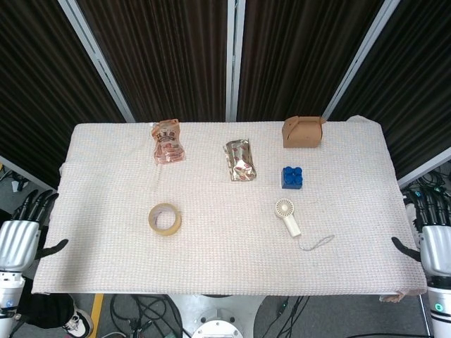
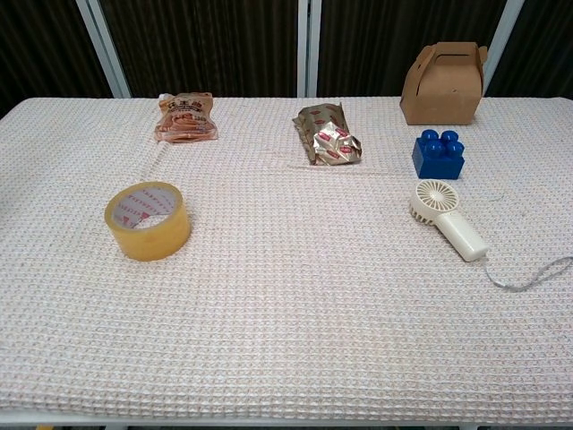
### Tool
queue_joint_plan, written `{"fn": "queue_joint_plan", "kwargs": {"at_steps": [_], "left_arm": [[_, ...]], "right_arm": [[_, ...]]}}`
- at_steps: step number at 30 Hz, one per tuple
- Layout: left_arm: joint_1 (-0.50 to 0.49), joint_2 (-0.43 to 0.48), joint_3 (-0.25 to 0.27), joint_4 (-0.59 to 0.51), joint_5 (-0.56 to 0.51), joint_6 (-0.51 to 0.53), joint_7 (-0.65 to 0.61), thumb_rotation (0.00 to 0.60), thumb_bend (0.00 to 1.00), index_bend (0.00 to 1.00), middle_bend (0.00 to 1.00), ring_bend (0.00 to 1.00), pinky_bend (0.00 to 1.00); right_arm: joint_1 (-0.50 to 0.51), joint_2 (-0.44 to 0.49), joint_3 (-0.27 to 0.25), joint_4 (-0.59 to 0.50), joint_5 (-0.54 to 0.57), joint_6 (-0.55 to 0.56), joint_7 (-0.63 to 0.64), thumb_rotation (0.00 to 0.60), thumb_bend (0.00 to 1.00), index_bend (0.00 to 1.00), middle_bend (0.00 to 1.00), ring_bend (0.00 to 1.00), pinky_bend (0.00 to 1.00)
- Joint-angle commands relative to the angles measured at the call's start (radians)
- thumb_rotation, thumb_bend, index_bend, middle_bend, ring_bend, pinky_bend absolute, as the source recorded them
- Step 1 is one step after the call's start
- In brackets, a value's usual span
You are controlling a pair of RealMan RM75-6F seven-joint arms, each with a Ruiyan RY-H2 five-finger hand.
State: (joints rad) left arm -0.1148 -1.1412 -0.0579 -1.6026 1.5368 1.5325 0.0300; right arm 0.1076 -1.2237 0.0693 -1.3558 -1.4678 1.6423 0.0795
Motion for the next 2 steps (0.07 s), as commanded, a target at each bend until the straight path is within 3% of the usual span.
{"fn": "queue_joint_plan", "kwargs": {"at_steps": [1, 2], "left_arm": [[0.001, -0.004, 0.002, 0.007, 0.0, -0.001, -0.004, 0.6, 0.0, 0.12, 0.08, 0.03, 0.25], [0.002, -0.007, 0.002, 0.012, -0.002, -0.002, -0.006, 0.6, 0.0, 0.12, 0.08, 0.03, 0.25]], "right_arm": [[-0.013, -0.011, 0.004, 0.018, -0.028, 0.016, -0.001, 0.6, 0.0, 0.0, 0.0, 0.0, 0.0], [-0.013, -0.012, 0.003, 0.019, -0.032, 0.014, -0.005, 0.6, 0.0, 0.0, 0.0, 0.0, 0.0]]}}
